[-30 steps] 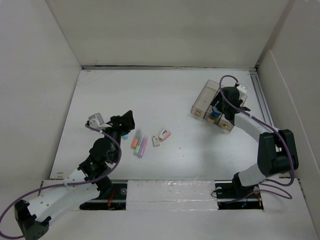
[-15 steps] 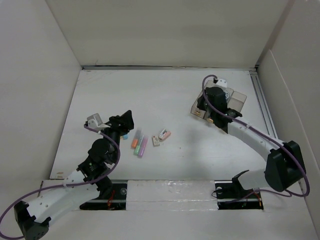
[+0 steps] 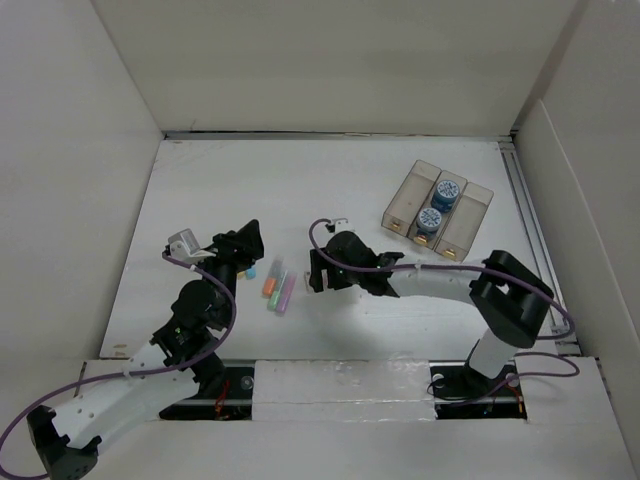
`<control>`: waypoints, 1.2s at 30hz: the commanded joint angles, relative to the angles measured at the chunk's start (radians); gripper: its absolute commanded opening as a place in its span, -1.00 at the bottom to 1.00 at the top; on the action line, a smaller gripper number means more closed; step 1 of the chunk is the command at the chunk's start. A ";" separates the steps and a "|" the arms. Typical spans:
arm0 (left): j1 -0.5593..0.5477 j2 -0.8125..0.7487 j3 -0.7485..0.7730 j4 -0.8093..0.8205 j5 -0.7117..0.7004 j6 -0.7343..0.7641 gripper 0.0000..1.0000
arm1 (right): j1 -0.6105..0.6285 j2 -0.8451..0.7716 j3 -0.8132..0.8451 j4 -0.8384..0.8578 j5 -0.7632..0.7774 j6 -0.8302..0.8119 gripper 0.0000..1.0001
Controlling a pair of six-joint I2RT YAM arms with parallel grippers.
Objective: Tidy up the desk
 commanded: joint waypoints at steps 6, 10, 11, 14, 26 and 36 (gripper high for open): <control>-0.005 -0.001 0.004 0.032 -0.008 0.002 0.34 | -0.043 0.059 0.039 0.036 0.010 0.083 0.74; -0.005 -0.001 0.010 0.028 -0.004 0.000 0.34 | -0.054 0.099 0.045 0.093 0.045 0.109 0.67; -0.005 -0.001 0.007 0.029 -0.004 0.000 0.35 | -0.054 0.105 0.053 0.093 0.060 0.114 0.66; -0.005 0.002 0.010 0.028 -0.001 0.002 0.34 | -0.065 0.154 0.079 0.084 0.109 0.111 0.62; -0.005 0.004 0.012 0.026 -0.002 0.002 0.34 | -0.044 0.189 0.142 -0.029 0.293 0.065 0.28; -0.005 0.005 0.007 0.036 0.006 0.004 0.34 | -0.051 0.114 0.108 -0.054 0.281 0.054 -0.44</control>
